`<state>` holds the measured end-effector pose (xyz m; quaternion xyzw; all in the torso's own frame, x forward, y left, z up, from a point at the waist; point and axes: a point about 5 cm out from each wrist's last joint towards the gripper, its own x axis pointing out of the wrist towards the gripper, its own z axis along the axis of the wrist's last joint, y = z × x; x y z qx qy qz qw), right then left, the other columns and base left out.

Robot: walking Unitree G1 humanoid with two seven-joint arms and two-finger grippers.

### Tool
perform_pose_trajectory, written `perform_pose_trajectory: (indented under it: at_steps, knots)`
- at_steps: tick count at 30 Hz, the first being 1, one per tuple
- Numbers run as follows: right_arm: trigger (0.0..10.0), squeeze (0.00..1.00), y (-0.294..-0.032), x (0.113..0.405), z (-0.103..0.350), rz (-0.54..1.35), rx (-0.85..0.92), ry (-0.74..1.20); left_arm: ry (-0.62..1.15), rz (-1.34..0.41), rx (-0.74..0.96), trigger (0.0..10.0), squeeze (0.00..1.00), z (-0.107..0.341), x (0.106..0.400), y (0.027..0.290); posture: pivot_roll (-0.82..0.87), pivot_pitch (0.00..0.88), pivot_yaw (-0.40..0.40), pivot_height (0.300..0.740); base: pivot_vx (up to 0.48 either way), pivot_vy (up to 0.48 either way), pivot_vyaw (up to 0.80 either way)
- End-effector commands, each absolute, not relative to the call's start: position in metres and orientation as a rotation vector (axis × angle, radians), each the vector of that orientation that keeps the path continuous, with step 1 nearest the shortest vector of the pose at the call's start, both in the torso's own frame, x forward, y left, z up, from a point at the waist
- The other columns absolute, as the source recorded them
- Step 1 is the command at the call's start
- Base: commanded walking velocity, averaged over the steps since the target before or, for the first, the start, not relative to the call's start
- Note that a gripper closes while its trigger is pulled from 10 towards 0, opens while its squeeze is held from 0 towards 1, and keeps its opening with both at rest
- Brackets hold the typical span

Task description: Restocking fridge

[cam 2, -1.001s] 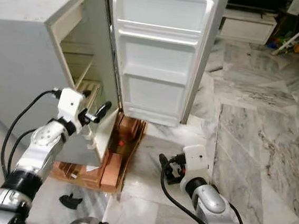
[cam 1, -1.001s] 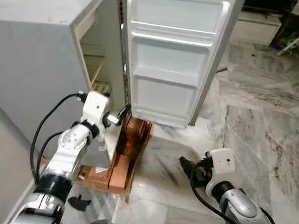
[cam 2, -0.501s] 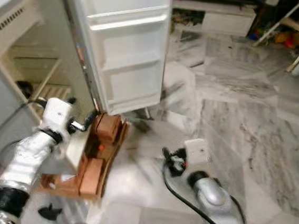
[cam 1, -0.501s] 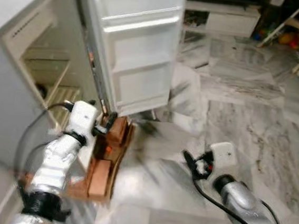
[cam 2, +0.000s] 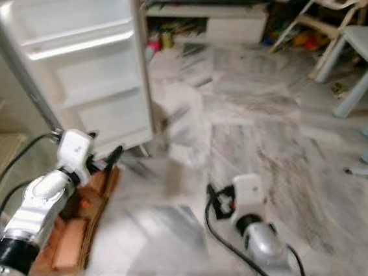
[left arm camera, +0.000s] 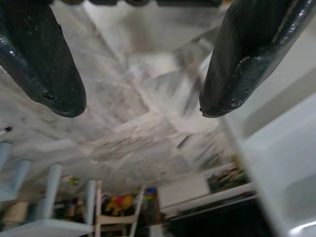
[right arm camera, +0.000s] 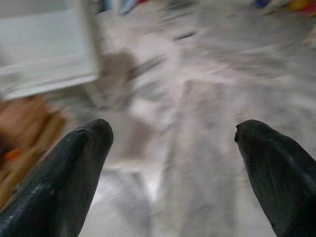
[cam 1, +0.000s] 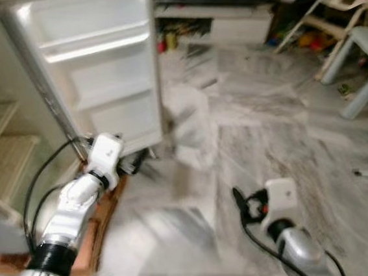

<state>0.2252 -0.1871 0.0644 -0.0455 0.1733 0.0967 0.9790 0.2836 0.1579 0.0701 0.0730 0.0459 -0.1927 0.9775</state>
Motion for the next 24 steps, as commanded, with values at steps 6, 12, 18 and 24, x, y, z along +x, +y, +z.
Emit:
perform_pose_trajectory:
  at_steps: [6,12,18,24]
  knots:
    - [10.0,0.0,-0.178,0.227,0.068,0.194,-0.064,0.302,0.129,-0.357,0.142,10.0,0.0,0.06,0.275,0.165,-0.07,0.0,0.064,0.74,0.344,-0.331,-0.78]
    - [10.0,0.0,-0.18,0.226,0.068,0.155,-0.052,0.277,0.2,-0.292,0.109,10.0,0.0,0.042,0.26,0.178,-0.09,0.0,0.073,0.74,0.343,-0.332,-0.62]
    - [10.0,0.0,-0.181,0.226,0.068,0.14,-0.048,0.26,0.162,-0.285,0.09,10.0,0.0,0.049,0.266,0.178,-0.08,0.0,0.075,0.74,0.392,-0.243,-0.66]
    - [10.0,0.0,-0.181,0.225,0.068,0.131,-0.046,0.251,0.167,-0.285,0.096,10.0,0.0,0.047,0.266,0.176,-0.09,0.0,0.076,0.74,0.48,0.0,-0.18]
